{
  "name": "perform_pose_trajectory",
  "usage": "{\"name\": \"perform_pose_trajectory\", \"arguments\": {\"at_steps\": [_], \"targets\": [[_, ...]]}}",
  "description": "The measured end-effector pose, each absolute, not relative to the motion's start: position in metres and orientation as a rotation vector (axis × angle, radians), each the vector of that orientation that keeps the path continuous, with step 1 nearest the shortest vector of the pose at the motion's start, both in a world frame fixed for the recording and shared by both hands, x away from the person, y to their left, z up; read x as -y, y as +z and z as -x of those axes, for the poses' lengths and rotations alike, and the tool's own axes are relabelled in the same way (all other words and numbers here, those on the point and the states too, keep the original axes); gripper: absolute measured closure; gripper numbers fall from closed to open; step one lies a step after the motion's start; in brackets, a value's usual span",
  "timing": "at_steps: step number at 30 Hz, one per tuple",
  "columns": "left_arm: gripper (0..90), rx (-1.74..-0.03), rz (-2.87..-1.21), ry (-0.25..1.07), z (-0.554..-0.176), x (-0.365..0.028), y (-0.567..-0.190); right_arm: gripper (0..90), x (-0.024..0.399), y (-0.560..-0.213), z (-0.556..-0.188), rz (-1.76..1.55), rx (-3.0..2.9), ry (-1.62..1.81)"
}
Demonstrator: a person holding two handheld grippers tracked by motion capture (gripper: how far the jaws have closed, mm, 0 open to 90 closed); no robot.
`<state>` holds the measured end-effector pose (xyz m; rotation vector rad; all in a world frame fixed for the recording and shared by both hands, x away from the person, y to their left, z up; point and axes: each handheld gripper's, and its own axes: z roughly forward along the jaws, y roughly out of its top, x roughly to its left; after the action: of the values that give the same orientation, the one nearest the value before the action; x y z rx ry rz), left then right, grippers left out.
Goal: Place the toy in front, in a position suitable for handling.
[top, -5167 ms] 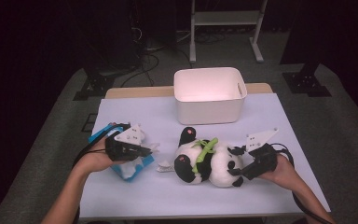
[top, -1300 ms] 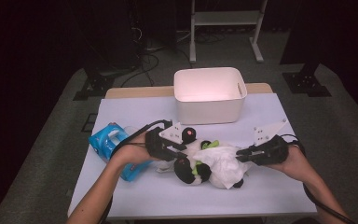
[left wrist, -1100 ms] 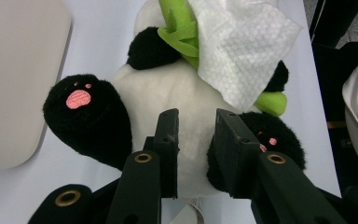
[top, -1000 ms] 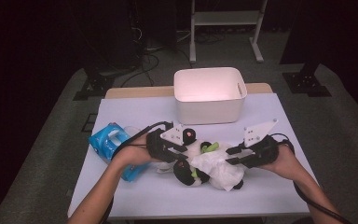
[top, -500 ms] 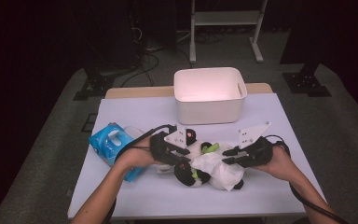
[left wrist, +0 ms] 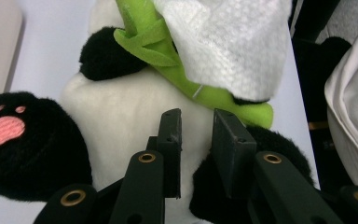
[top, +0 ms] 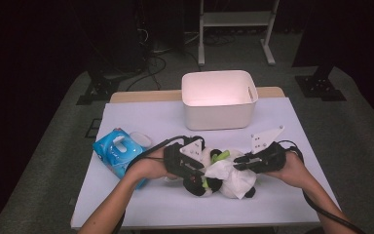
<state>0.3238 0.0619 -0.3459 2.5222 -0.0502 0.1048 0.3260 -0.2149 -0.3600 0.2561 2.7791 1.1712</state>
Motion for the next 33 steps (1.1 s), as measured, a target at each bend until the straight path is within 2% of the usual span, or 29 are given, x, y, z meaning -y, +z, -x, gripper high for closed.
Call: {"name": "perform_pose_trajectory", "arguments": {"at_steps": [3, 16, 22, 28, 29, 30, 31, 32, 33], "targets": [[71.7, 0.054, -2.525, 0.087, -0.326, -0.062, -0.346, 84.0, 0.216, -0.353, -0.322, -0.243, -2.744, 1.182], [69.1, 0.066, -2.518, 0.070, -0.323, -0.065, -0.347, 83.9, 0.210, -0.355, -0.334, -0.261, -2.767, 1.171], [63.3, 0.063, -2.470, 0.123, -0.321, -0.066, -0.338, 84.5, 0.208, -0.361, -0.326, -0.243, -2.798, 1.178], [63.2, 0.042, -2.492, 0.154, -0.327, -0.061, -0.343, 84.3, 0.210, -0.362, -0.319, -0.242, -2.784, 1.216], [63.3, 0.038, -2.499, 0.162, -0.328, -0.060, -0.346, 80.0, 0.213, -0.362, -0.321, -0.278, -2.772, 1.239], [63.3, 0.035, -2.503, 0.171, -0.328, -0.060, -0.347, 80.0, 0.213, -0.362, -0.321, -0.278, -2.772, 1.239], [63.4, 0.032, -2.499, 0.175, -0.328, -0.061, -0.348, 70.0, 0.218, -0.361, -0.326, -0.313, -2.771, 1.304], [63.4, 0.032, -2.499, 0.175, -0.328, -0.061, -0.348, 70.0, 0.218, -0.361, -0.326, -0.313, -2.771, 1.304], [63.5, 0.025, -2.501, 0.179, -0.329, -0.061, -0.348, 65.7, 0.223, -0.359, -0.328, -0.342, -2.781, 1.351]]}}
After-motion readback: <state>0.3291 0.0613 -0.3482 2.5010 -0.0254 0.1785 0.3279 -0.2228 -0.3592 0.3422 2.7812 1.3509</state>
